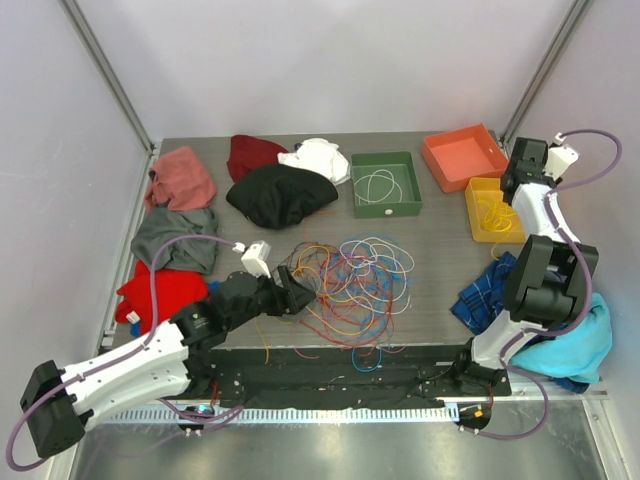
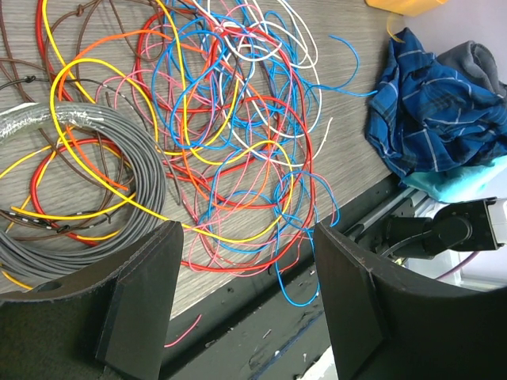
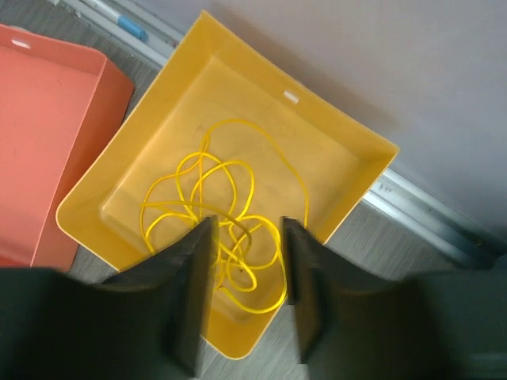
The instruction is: Untangle the cables
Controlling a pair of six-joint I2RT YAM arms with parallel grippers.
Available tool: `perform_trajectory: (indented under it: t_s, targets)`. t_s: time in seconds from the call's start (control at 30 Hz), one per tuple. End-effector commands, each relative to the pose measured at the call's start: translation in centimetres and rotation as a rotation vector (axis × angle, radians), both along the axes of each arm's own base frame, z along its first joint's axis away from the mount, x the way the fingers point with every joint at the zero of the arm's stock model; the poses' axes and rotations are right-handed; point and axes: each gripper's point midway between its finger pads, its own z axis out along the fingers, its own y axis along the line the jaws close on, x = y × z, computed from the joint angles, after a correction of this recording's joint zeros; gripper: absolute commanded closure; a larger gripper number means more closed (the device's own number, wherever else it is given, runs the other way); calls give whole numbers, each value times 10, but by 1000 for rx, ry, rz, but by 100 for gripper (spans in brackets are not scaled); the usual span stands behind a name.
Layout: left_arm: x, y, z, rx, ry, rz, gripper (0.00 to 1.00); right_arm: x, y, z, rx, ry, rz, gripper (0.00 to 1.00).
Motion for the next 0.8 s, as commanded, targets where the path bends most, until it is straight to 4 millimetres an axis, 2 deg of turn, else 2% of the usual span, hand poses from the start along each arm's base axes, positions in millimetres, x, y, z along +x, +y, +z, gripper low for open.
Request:
perform_trajectory:
  t_s: [0.0, 0.03, 0.07, 0.13, 0.23, 0.27, 0.3, 0.33, 0.4, 0.47, 0.57, 0.6, 0.63, 0.67, 0.7, 0.77]
  targets:
    - [5, -5, 12, -34, -36, -4, 29, 9, 9, -16, 109, 4, 23, 39]
    - [5, -6, 13, -35, -36, -7, 29, 13, 11, -12, 123, -4, 30, 36]
    - [5, -6, 11, -32, -32, -8, 29, 11, 18, -24, 171, 35, 42, 34]
    - [5, -9, 12, -36, -32, -15, 29, 12, 22, -20, 210, 39, 32, 32]
    - [4, -11, 11, -38, -24, -24, 29, 1, 31, -20, 245, 33, 25, 32]
    - [4, -11, 12, -41, -26, -26, 29, 2, 33, -14, 244, 6, 33, 32]
    - [4, -11, 11, -40, -24, -24, 29, 2, 37, -1, 249, -42, 48, 32]
    - [4, -11, 11, -42, -25, -24, 29, -1, 40, -1, 258, -47, 54, 32]
    - [4, -11, 11, -45, -26, -26, 29, -1, 53, 17, 263, -98, 90, 32]
    - [3, -13, 10, -46, -20, -29, 29, -3, 65, 26, 257, -129, 117, 32]
    - [4, -16, 13, -61, -21, -34, 29, -7, 90, 45, 240, -209, 180, 32]
    - [4, -17, 13, -65, -20, -36, 29, -12, 97, 42, 243, -213, 195, 33]
    - [4, -17, 11, -62, -16, -35, 29, -13, 116, 54, 237, -248, 241, 33]
    - [4, -17, 10, -64, -12, -33, 30, -15, 126, 56, 232, -254, 264, 33]
    - [5, -17, 10, -68, -14, -30, 29, -20, 137, 47, 232, -235, 290, 34]
    - [5, -16, 9, -70, -17, -24, 29, -26, 168, 45, 229, -227, 364, 34]
